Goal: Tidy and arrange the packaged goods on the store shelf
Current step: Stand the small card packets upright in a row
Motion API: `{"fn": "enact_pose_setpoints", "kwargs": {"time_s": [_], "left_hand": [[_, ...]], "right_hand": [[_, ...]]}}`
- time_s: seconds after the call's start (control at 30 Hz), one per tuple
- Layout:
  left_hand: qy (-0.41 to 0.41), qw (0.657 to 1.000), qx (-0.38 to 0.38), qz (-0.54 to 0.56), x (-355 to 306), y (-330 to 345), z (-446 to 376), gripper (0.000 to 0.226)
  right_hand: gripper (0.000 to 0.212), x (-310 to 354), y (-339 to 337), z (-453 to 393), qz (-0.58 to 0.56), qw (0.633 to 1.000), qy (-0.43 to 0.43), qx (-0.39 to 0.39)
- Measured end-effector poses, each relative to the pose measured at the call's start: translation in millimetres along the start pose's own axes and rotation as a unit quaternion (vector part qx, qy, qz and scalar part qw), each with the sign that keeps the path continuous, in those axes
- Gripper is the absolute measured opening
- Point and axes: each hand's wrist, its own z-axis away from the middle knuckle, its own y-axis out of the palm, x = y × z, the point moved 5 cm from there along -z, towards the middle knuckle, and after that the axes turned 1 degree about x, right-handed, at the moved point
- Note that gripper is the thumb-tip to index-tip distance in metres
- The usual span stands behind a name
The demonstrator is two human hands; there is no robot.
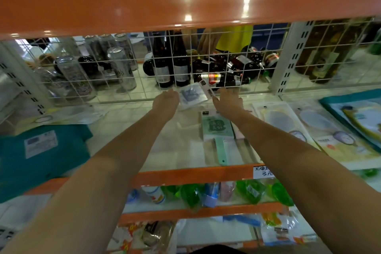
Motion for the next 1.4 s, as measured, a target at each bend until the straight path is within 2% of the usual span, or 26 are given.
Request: {"fn": "enact_pose_setpoints", "kwargs": {"time_s": [0.13, 0.23, 0.43, 0.63, 0.73, 0.83, 0.93, 1.07, 1.27, 1.4], "left_hand": [[-0.009, 0.998, -0.011, 0.053, -10, -21, 2, 0.032], [-0.046, 0.993, -0.026, 0.109, -13, -38, 2, 0.034], [-0.073, 0.988, -0.024, 0.137, -21, -53, 3, 0.033], [-0.066, 0.972, -0.016, 0.223, -32, -37, 15, 0.03], [-0.052, 0.964, -0.015, 0.259, -38, -28, 23, 0.032], [-0.03, 0.966, -0.008, 0.258, -43, -25, 28, 0.034], [-0.003, 0.966, -0.005, 0.258, -45, -26, 27, 0.038], [0.03, 0.97, -0.011, 0.24, -41, -31, 22, 0.039], [0.053, 0.977, -0.031, 0.204, -34, -38, 11, 0.03], [0.078, 0.981, -0.032, 0.174, -39, -48, 2, 0.029]], "right_hand": [[0.054, 3, -4, 1, -0.146, 0.988, 0.046, -0.022], [0.059, 5, -10, -3, -0.225, 0.971, 0.07, -0.033], [0.04, 17, -18, -2, -0.357, 0.928, 0.11, -0.013], [0.015, 26, -2, 10, -0.568, 0.813, 0.127, 0.028], [0.02, 23, 4, 14, -0.618, 0.772, 0.146, 0.018], [0.028, 16, 6, 18, -0.626, 0.763, 0.163, -0.006], [0.013, 9, 6, 19, -0.625, 0.76, 0.177, -0.015], [0.029, -4, 0, 19, -0.613, 0.766, 0.191, -0.035], [0.019, -18, -21, 22, -0.591, 0.775, 0.213, -0.059], [0.031, -31, -34, 27, -0.582, 0.777, 0.225, -0.082]]}}
